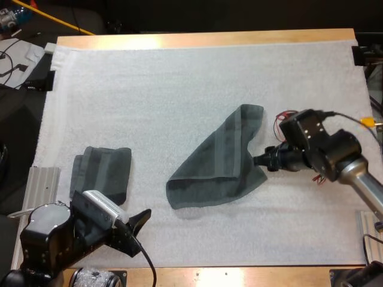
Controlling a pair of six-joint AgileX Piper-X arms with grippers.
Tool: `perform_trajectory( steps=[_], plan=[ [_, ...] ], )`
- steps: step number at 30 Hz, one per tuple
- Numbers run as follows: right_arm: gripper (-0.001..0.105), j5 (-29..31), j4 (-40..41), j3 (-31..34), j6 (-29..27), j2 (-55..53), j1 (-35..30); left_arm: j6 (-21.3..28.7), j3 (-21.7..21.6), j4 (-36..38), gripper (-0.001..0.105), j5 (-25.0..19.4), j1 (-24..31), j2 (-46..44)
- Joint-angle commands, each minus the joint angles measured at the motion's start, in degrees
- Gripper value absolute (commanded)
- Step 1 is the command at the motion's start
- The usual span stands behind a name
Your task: Pick towel from pile, fold and stack
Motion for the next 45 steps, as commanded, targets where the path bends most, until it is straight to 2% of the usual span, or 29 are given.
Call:
perform_trajectory(
  steps=[1, 6, 10, 22, 24, 28, 33, 35, 37, 39, 42, 45],
  plan=[
    [0.057, -2.8, -6.0, 5.0, 2.3, -0.6, 0.3, -0.6, -0.3, 2.7, 0.062, 0.7, -0.3, 0.3],
    [0.057, -5.7, -14.9, 11.4, 6.6, 0.8, 0.4, -0.6, -0.3, 6.0, 0.062, 1.0, -0.2, 0.4],
    [0.056, -7.7, -20.2, 14.1, 10.0, 3.9, 0.4, -0.6, -0.3, 7.9, 0.062, 1.3, -0.4, 0.5],
    [0.054, -7.8, -25.2, 14.0, 11.3, 14.9, -0.1, -0.5, -0.2, 8.2, 0.062, 0.9, -0.2, 0.4],
    [0.05, -8.4, -26.0, 14.1, 11.8, 16.0, 0.0, -0.6, -0.2, 8.2, 0.062, 0.9, -0.2, 0.4],
    [0.034, -9.0, -26.4, 14.1, 12.9, 17.2, -0.2, -0.5, -0.3, 8.5, 0.062, 0.9, -0.3, 0.3],
    [0.03, -9.6, -26.3, 14.1, 13.4, 17.8, -0.1, -0.5, -0.3, 8.5, 0.062, 0.9, -0.2, 0.2],
    [0.024, -10.0, -26.1, 14.1, 13.5, 17.8, 0.0, -0.5, -0.3, 8.5, 0.062, 0.9, -0.2, 0.4],
    [0.025, -9.6, -25.8, 14.2, 13.0, 17.5, 0.2, -0.4, -0.3, 8.3, 0.061, 1.4, -0.1, 0.4],
    [0.02, -9.6, -25.5, 14.4, 12.3, 17.6, 0.2, -0.5, -0.3, 8.2, 0.061, 1.4, -0.3, 0.2],
    [0.003, -9.7, -24.6, 14.4, 12.0, 17.1, 0.2, -0.4, -0.3, 8.3, 0.061, 1.4, -0.2, 0.3],
    [0.0, -9.2, -22.6, 14.5, 10.8, 16.1, 0.1, 0.0, -0.3, 8.3, 0.061, 1.4, -0.3, 0.4]
  ],
)
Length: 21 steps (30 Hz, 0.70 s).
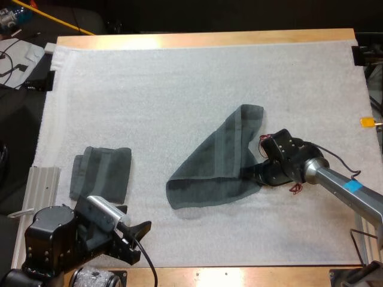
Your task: Pick towel from pile, fold and stack
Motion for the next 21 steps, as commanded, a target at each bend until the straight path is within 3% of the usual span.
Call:
perform_trajectory(
  steps=[1, 11, 17, 21],
  plan=[
    [0.0, 0.2, 3.2, 0.0, -2.1, -1.9, 0.1, 0.3, -0.3, -0.3, 0.061, 0.3, -0.3, 0.2],
    [0.0, 9.7, 13.6, 0.2, -6.6, -8.7, 0.5, 2.7, 1.8, -5.1, 0.061, 1.8, -1.9, 3.9],
    [0.0, 8.8, 15.3, 0.1, -6.6, -9.6, 0.3, 3.9, 2.1, -6.5, 0.062, 1.8, -5.0, 9.0],
    [0.0, 8.3, 16.1, 0.3, -6.8, -10.0, 0.4, 6.7, 2.4, -6.9, 0.062, 0.2, -10.0, 14.0]
  ],
)
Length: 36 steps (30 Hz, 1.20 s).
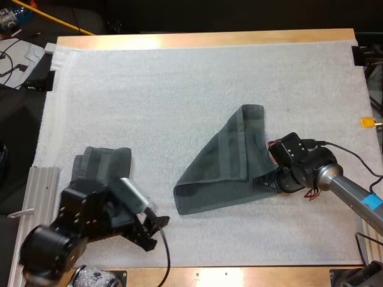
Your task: Pick towel from pile, fold and stack
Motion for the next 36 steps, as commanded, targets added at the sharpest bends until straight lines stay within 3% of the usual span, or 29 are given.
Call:
perform_trajectory(
  steps=[1, 8, 13, 18, 21, 30, 36],
  plan=[
    [0.0, -0.4, 1.2, 0.2, -0.5, -0.6, 0.0, 2.8, 0.3, -0.4, 0.062, -2.3, -4.9, 4.6],
    [0.0, -0.8, 1.4, 1.0, -0.6, -1.1, 0.0, 3.8, 0.4, -3.5, 0.061, -12.8, -16.1, 15.1],
    [0.0, -0.9, 1.0, 2.1, -0.6, -1.1, 0.0, 3.2, 0.5, -7.4, 0.061, -17.1, -20.7, 22.1],
    [0.0, -0.9, 0.9, 2.8, -0.7, -1.3, 0.0, 2.2, 0.6, -10.9, 0.061, -17.9, -21.9, 29.2],
    [0.001, -0.5, 0.8, 2.6, -0.5, -0.9, 0.0, 3.6, 0.5, -10.1, 0.061, -16.8, -21.4, 28.1],
    [0.0, -0.5, 1.0, 2.4, -0.4, -1.3, -0.1, 4.5, 0.3, -14.2, 0.061, -25.7, -25.2, 38.8],
    [0.0, -0.5, 1.2, 2.3, -0.4, -1.2, -0.2, 3.9, 0.4, -16.2, 0.061, -28.0, -25.0, 45.3]
  ],
)
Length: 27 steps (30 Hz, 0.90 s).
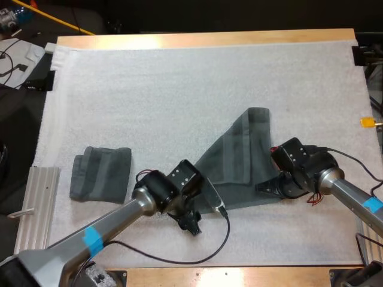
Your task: Pick towel from pile, fold and stack
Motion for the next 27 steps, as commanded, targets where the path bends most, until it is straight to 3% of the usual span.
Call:
perform_trajectory(
  steps=[1, 12, 20, 27],
  plan=[
    [0.001, 0.2, 0.8, -0.2, -0.4, -0.6, -0.2, -0.3, -0.1, -1.3, 0.061, -2.5, 0.5, 3.4],
    [0.0, -0.3, 0.7, -0.1, 0.0, -0.6, 0.0, 0.1, -0.1, -3.0, 0.059, -1.3, 0.5, 9.7],
    [0.0, -0.3, 0.6, -0.2, 0.1, -0.7, 0.0, -0.1, 0.0, -2.5, 0.016, -1.5, 0.4, 10.0],
    [0.0, -0.4, 0.8, -0.2, 0.3, -0.7, 0.1, -0.3, -0.9, -1.2, 0.008, -1.3, 0.5, 9.6]
  ],
)
